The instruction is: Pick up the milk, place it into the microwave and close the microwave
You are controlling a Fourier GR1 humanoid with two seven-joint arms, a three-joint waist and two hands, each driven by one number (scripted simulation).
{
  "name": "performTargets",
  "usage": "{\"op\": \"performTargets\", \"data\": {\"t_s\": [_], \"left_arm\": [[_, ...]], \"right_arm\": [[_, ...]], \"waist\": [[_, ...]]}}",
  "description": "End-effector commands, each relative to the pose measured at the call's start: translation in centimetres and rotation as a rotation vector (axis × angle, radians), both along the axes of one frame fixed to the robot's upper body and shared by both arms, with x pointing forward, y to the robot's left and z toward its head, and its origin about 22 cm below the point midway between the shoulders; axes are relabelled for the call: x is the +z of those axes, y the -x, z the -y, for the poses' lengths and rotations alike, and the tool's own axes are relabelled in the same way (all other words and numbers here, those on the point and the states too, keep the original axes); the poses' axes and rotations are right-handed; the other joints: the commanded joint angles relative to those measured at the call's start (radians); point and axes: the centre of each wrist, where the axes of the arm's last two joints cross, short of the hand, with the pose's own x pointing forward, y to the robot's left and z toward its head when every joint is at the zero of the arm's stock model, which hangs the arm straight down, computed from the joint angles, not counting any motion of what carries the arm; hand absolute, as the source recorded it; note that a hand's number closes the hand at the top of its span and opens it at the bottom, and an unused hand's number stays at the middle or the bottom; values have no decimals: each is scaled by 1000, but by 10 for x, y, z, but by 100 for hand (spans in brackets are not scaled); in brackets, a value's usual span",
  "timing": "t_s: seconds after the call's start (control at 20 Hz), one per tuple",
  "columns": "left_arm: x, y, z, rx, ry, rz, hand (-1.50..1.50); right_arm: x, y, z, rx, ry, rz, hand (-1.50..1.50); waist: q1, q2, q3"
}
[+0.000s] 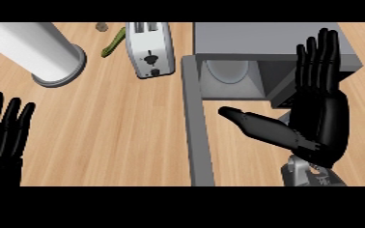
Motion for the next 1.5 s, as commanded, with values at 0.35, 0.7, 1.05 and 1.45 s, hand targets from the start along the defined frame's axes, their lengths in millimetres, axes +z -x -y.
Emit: {"op": "performTargets", "data": {"t_s": [0.35,0.7,1.05,1.45], "left_arm": [[-6,23,-12,3,4,13,-150],[-6,44,-17,-10,20,0,-150],[-2,50,-24,3,4,-4,-150],[-15,62,-19,-4,12,6,-150]], "right_arm": [[-26,-12,25,-195,51,-76,-150],[-56,-15,40,-258,-15,-134,-150],[-105,8,75,-305,-21,-179,-150],[-143,34,97,-351,-15,-207,-150]], "waist": [[-1,1,1],[-1,0,1],[-5,1,1],[-4,0,1]]}}
